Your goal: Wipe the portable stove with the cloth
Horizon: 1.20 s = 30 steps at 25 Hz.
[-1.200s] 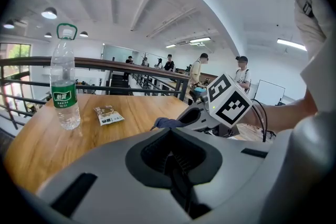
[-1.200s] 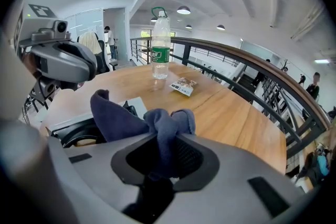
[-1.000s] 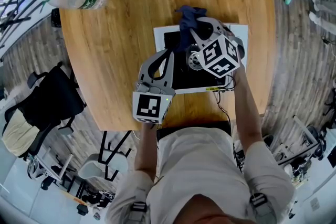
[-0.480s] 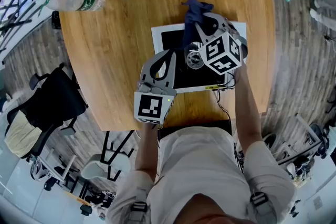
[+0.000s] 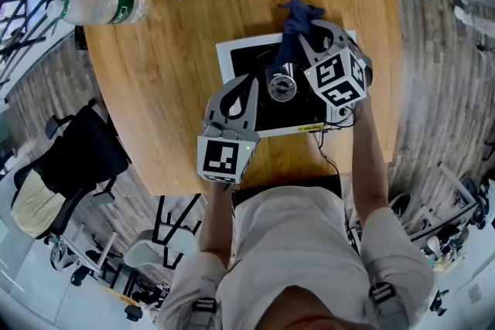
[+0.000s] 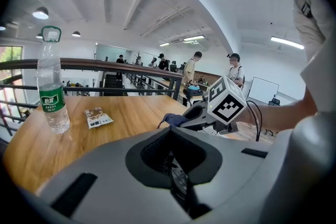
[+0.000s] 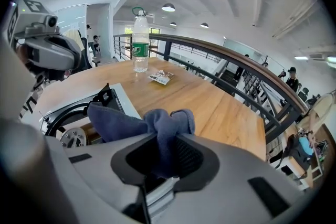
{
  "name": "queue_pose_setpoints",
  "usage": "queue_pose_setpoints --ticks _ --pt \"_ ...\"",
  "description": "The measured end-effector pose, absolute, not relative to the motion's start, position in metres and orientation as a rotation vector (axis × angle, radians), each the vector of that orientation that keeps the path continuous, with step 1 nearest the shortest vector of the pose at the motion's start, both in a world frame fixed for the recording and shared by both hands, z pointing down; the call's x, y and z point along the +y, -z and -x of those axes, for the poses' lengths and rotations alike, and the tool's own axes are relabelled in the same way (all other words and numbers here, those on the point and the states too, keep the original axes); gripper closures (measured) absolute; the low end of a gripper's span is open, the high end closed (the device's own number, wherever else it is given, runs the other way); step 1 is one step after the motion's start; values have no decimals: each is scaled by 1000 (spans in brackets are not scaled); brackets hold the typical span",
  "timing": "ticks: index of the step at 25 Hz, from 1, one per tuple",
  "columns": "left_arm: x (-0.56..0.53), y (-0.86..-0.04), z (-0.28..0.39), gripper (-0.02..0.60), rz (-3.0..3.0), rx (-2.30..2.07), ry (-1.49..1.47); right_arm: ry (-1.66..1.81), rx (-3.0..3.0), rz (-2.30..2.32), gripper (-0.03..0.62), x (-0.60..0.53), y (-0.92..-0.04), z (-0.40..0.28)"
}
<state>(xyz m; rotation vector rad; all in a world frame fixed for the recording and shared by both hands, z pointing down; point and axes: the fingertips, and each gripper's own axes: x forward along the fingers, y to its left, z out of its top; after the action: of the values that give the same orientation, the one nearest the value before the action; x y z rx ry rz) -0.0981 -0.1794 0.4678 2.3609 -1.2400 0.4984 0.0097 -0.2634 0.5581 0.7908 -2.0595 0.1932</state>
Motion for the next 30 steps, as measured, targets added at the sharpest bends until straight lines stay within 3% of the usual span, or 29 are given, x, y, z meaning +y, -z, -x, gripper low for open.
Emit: queue_pose_setpoints --ticks 16,30 --pt "-173 -445 94 566 -2402 -1259 -480 -154 -1957 -963 505 -270 -549 -41" --pt "-157 -405 78 567 -2478 -1272 -414 -87 -2100 -1142 502 -237 -462 -44"
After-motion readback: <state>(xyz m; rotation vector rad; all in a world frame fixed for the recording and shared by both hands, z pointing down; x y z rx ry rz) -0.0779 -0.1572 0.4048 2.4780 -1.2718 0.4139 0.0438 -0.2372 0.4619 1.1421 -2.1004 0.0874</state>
